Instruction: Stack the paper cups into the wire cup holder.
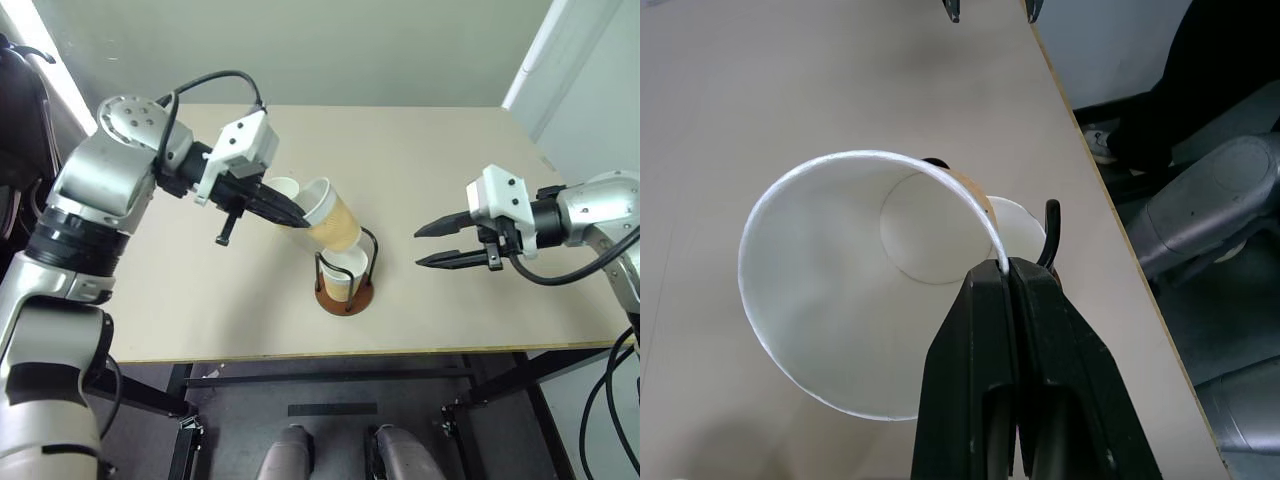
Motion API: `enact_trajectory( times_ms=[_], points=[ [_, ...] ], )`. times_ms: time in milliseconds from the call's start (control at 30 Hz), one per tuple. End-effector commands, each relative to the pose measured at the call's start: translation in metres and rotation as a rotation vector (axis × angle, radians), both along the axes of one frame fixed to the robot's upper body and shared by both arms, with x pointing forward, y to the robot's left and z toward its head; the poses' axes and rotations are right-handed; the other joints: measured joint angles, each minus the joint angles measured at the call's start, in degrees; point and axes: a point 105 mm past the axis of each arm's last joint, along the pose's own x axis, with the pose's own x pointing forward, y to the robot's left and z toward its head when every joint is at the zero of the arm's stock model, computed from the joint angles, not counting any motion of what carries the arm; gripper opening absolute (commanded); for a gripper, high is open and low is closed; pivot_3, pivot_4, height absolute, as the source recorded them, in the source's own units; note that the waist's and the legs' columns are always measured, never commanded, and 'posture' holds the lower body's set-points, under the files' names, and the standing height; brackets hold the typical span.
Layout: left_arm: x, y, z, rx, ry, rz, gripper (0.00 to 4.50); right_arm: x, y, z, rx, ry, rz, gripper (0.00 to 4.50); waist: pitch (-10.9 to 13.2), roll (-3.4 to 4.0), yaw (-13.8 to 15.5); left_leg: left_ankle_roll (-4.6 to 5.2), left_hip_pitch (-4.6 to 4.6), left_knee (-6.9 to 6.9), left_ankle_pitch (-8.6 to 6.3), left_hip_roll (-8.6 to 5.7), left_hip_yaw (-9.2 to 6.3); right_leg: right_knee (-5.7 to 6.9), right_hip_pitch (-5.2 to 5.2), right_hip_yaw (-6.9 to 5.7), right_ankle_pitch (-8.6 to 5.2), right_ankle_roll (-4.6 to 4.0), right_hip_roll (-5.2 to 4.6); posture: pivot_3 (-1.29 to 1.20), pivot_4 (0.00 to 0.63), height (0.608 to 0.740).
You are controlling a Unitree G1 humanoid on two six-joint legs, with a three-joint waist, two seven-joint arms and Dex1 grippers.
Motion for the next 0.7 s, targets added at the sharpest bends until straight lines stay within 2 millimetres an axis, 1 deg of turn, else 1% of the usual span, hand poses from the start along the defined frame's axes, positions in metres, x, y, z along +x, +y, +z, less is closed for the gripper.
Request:
enact_trajectory(
  times_ms=[33, 433, 700],
  points=[
    [-0.0058, -0.0011, 0.0021, 0.023, -0.025, -0.046, 0.04, -0.0042, 0.0001, 0.0122, 0.019, -0.054, 0.004, 1.97, 0.0, 0.00, 0.0, 0.00, 0.00, 0.00, 0.00, 0.00, 0.00, 0.00, 0.00, 0.00, 0.00, 0.00, 0.00, 0.00, 0.150, 0.740],
    [-0.0062, -0.0022, -0.0014, 0.025, -0.011, -0.049, 0.04, -0.0053, 0.0006, 0.0105, 0.022, -0.057, 0.001, 1.97, 0.0, 0.00, 0.0, 0.05, 0.00, 0.02, -0.03, 0.00, 0.00, 0.00, 0.01, 0.00, 0.00, 0.02, 0.00, 0.00, 0.150, 0.740],
    [-0.0075, -0.0069, -0.0070, 0.026, 0.024, -0.062, 0.04, -0.0045, -0.0013, 0.0098, 0.022, -0.061, -0.007, 1.97, 0.0, 0.00, 0.1, 0.07, 0.00, 0.03, -0.04, 0.00, 0.00, -0.02, 0.03, 0.00, 0.00, 0.04, 0.00, 0.00, 0.150, 0.740]
  ],
)
